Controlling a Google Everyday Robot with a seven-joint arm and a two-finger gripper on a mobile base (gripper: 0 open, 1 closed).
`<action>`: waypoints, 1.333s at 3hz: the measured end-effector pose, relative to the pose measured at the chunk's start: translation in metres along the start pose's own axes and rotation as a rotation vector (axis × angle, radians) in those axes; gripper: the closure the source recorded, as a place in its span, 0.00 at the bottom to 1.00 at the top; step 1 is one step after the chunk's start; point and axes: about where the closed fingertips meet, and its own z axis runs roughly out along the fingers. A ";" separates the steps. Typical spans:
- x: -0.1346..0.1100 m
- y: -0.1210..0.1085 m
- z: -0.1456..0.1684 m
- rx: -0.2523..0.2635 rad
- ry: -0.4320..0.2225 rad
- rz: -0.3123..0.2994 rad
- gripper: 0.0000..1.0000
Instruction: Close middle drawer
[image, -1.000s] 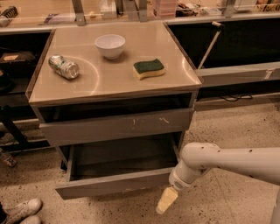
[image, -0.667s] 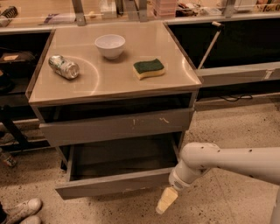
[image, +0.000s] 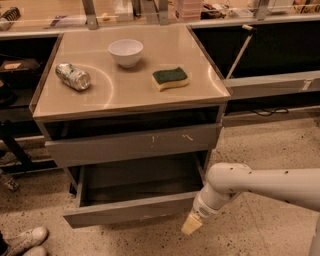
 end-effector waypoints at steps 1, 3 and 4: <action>0.000 0.000 0.000 0.000 0.000 0.000 0.65; -0.011 -0.012 0.004 0.039 0.012 -0.023 1.00; -0.027 -0.028 0.010 0.075 0.025 -0.056 1.00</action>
Offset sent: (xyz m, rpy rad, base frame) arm 0.0055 0.0009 -0.0013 -0.0118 -0.0151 0.0101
